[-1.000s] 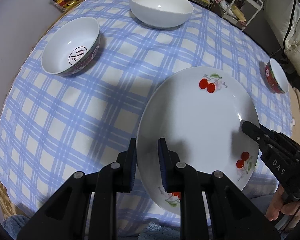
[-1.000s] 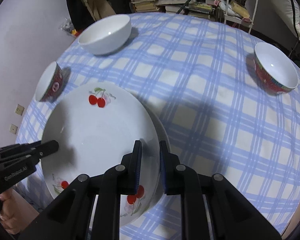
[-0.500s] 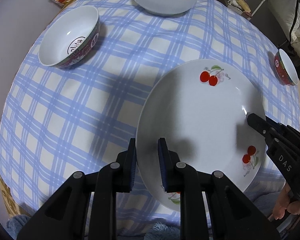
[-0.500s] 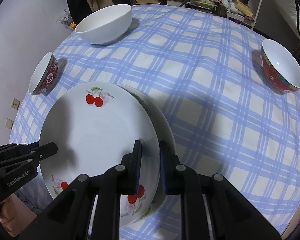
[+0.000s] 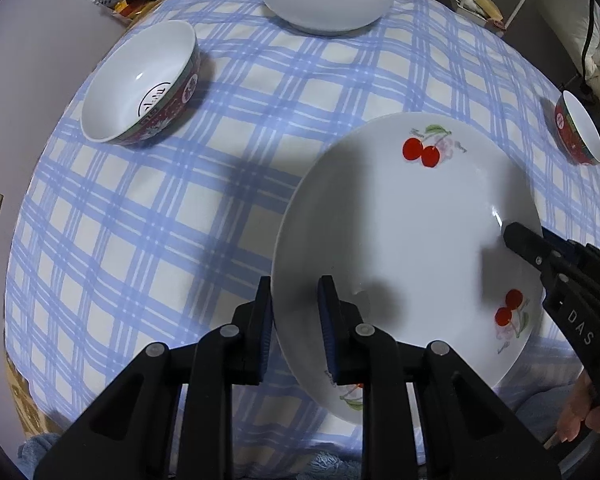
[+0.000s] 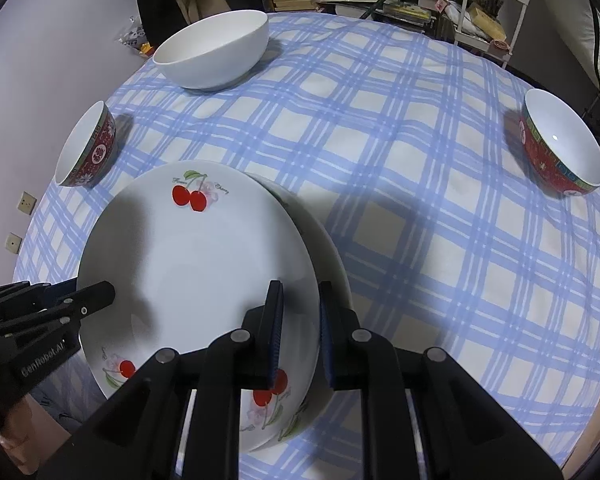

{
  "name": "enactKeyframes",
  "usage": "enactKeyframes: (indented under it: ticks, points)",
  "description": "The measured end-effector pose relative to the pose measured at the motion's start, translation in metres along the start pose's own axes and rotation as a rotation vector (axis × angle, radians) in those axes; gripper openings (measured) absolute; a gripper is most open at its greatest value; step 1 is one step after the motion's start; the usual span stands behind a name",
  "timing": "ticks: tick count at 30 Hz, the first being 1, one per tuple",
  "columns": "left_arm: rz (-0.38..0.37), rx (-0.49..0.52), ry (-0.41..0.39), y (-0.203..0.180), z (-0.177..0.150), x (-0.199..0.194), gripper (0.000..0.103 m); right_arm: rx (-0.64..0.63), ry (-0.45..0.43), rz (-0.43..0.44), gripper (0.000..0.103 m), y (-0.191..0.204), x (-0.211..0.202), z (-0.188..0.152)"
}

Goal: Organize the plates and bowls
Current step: 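Carry the cherry plate with both tools onto the plate stack and lower it, then open both tools and move them toward the plain white bowl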

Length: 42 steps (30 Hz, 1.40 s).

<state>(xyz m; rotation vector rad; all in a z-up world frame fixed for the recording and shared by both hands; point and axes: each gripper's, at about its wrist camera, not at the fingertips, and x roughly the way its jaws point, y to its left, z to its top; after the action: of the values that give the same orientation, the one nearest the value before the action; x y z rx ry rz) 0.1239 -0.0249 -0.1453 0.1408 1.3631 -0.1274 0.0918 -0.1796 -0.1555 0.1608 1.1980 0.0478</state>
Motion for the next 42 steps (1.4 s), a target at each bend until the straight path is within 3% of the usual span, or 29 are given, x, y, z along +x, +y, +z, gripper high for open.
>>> enactKeyframes:
  ticks: [27,32,42]
  points:
    - [-0.005,0.027,0.019,-0.004,0.004,0.01,0.021,0.013,-0.015,-0.017,0.018,-0.004,-0.013,0.006]
    - [-0.013,0.015,0.012,-0.001,0.004,0.008,0.021,-0.003,-0.019,-0.065,0.018,-0.005,-0.013,0.008]
    - [-0.017,0.014,0.01,-0.001,0.003,0.007,0.021,0.012,-0.026,-0.035,0.019,-0.008,-0.015,0.01]
